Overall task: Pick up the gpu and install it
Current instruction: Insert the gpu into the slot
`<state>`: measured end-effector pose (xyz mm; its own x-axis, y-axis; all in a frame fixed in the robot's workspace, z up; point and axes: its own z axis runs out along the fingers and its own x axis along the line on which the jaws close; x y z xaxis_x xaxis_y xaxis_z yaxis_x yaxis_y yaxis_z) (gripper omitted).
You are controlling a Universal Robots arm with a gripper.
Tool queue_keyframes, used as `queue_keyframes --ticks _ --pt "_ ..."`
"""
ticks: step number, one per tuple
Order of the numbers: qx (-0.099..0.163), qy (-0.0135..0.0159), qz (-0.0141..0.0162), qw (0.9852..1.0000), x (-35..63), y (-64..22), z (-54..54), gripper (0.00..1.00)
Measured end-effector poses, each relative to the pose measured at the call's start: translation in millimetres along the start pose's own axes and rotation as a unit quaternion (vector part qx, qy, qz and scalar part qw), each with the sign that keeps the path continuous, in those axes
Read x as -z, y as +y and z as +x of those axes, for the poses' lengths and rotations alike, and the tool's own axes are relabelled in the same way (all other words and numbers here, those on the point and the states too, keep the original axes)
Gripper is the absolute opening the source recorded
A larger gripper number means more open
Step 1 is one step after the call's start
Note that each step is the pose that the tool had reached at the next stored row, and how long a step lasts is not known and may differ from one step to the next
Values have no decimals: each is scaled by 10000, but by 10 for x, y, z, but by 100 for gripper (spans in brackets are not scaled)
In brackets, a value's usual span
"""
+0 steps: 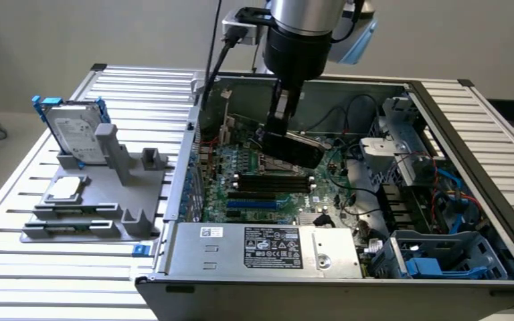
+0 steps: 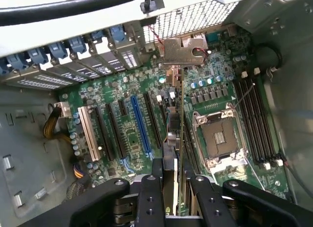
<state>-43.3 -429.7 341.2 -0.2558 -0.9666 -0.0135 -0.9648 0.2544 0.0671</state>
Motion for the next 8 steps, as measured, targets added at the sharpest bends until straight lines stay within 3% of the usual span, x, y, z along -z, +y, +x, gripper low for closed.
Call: queue_keyframes --ticks 4,8 --pt "368 19 -7 9993 -14 -1 0 26" --pt "735 37 -13 9973 -29 -2 0 26"
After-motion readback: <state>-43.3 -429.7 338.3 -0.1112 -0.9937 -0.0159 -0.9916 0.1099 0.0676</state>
